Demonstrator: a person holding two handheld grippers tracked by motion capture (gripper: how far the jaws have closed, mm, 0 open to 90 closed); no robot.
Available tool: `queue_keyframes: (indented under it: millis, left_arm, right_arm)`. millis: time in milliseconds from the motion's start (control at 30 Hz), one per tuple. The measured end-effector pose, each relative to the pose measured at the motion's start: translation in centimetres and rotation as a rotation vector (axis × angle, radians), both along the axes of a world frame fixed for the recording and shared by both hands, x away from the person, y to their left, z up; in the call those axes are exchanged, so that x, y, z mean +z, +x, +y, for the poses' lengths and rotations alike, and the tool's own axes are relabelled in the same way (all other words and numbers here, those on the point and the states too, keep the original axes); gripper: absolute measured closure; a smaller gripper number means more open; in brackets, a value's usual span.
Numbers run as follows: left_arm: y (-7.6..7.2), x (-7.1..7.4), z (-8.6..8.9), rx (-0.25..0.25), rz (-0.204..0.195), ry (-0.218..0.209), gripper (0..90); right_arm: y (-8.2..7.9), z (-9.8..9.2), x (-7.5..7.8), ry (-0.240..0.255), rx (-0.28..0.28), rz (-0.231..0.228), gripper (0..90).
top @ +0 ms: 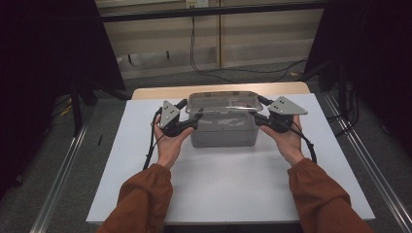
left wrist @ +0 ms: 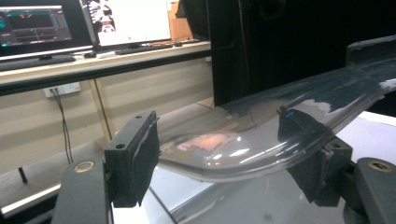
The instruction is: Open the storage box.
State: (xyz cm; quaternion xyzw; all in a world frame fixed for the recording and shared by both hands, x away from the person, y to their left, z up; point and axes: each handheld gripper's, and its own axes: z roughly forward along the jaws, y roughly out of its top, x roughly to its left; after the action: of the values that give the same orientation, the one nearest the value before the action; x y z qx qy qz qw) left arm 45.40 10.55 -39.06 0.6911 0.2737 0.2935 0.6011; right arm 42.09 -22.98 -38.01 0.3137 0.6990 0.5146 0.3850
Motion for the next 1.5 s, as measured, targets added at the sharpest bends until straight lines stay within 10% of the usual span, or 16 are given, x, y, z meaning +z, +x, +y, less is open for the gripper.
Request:
queue_keyframes:
  millis: [367,1500]
  left_arm:
    - [1.3,0.4,0.0,0.005,0.026,-0.049,33.0]
    - [3.1,1.6,0.1,-0.003,-0.02,0.016,48.3]
  right_arm:
    - [0.7,-0.2,0.5,0.026,0.005,-0.015,49.9]
    - [3.7,-0.8,0.5,0.052,-0.017,0.002,52.3]
